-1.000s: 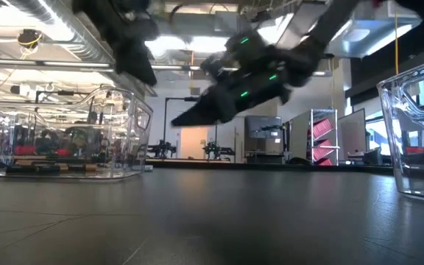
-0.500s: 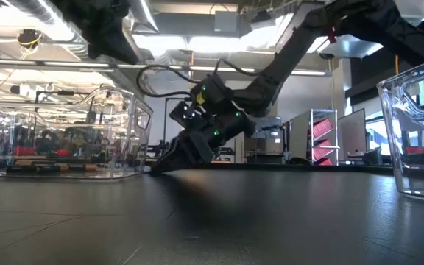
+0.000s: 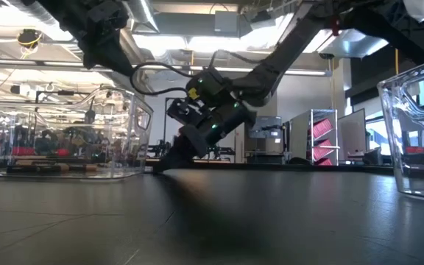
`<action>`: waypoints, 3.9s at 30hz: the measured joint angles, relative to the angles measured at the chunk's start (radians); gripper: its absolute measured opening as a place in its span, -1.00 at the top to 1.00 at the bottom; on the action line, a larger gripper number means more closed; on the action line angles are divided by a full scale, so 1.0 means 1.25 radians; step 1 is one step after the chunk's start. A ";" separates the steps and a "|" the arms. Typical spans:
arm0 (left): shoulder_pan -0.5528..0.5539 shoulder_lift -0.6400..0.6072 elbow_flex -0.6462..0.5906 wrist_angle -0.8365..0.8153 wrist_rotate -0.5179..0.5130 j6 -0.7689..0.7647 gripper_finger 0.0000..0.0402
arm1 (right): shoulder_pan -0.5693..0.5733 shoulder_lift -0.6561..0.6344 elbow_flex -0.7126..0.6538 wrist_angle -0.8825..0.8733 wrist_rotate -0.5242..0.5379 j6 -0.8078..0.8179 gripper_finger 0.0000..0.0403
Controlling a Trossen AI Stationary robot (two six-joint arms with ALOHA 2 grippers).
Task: Sort batteries
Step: Put the white battery into the right transparent bin
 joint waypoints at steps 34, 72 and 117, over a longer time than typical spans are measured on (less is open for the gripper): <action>-0.238 0.000 -0.306 0.493 -0.156 -0.072 0.85 | 0.652 -0.763 -0.262 -0.918 0.050 1.058 0.94; -0.253 0.000 -0.330 0.582 -0.260 -0.031 0.85 | 0.439 -0.837 -0.207 -0.853 0.696 0.509 0.29; 0.514 0.693 0.261 -0.037 0.115 0.268 0.40 | 0.095 -0.461 -0.376 -0.043 0.185 0.185 0.29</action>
